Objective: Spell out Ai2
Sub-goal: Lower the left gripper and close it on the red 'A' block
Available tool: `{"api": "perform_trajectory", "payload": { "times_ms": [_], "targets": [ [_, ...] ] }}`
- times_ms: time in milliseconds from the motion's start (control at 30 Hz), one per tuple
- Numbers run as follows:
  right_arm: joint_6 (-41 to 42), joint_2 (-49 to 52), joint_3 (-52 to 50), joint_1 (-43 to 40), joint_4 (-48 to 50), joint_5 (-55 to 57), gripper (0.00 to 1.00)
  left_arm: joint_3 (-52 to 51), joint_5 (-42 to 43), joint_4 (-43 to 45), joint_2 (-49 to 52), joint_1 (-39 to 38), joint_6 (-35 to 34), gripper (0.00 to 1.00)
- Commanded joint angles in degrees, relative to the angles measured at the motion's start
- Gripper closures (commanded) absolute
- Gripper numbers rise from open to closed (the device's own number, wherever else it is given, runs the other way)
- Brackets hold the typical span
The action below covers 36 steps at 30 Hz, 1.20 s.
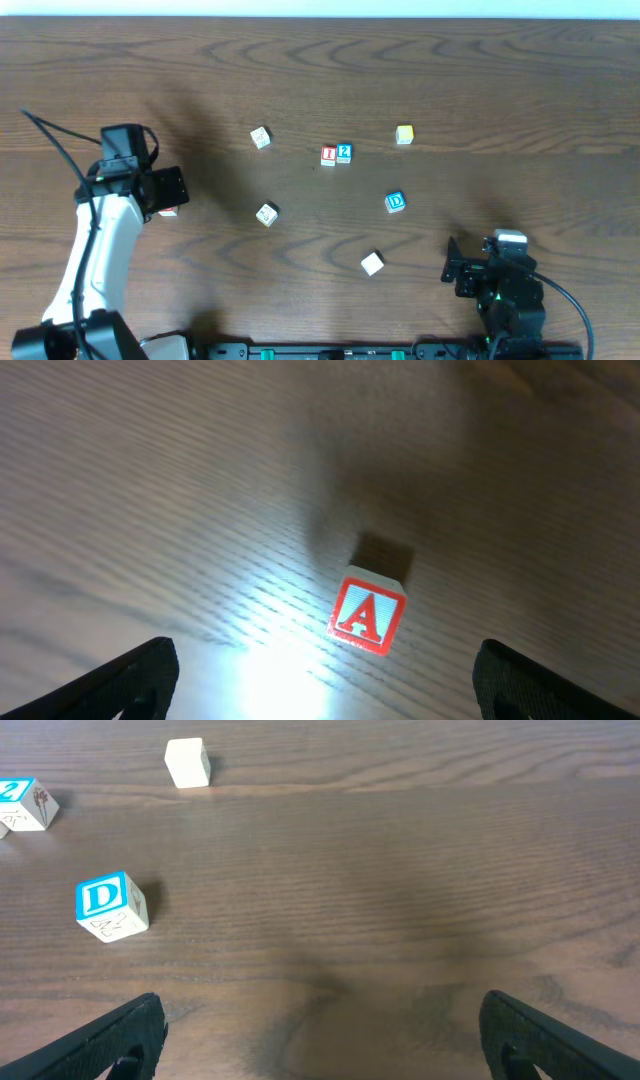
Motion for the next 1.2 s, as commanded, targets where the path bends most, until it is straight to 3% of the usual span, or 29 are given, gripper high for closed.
{"api": "perform_trajectory", "payload": {
  "times_ms": [0,400,967,1000,1133,1167],
  "targets": [
    [-0.3,-0.3,-0.2,-0.5,-0.1,-0.2,0.01,1.1,9.4,0.5,1.2,2.6,5.8,0.05],
    [-0.3,-0.3,-0.2,-0.5,-0.1,-0.2,0.01,0.7,9.4,-0.8,2.3,3.1,6.1,0.05],
    [-0.3,-0.3,-0.2,-0.5,-0.1,-0.2,0.01,0.5,8.4,1.6,13.1,3.1,6.0,0.04],
    [-0.3,-0.3,-0.2,-0.5,-0.1,-0.2,0.01,0.5,8.3,1.9,13.6,3.1,6.0,0.01],
    [-0.3,-0.3,-0.2,-0.5,-0.1,-0.2,0.01,0.5,7.6,2.8,14.4,3.1,5.9,0.36],
    [-0.3,-0.3,-0.2,-0.5,-0.1,-0.2,0.01,0.5,7.5,3.0,14.4,3.1,5.9,0.40]
  ]
}}
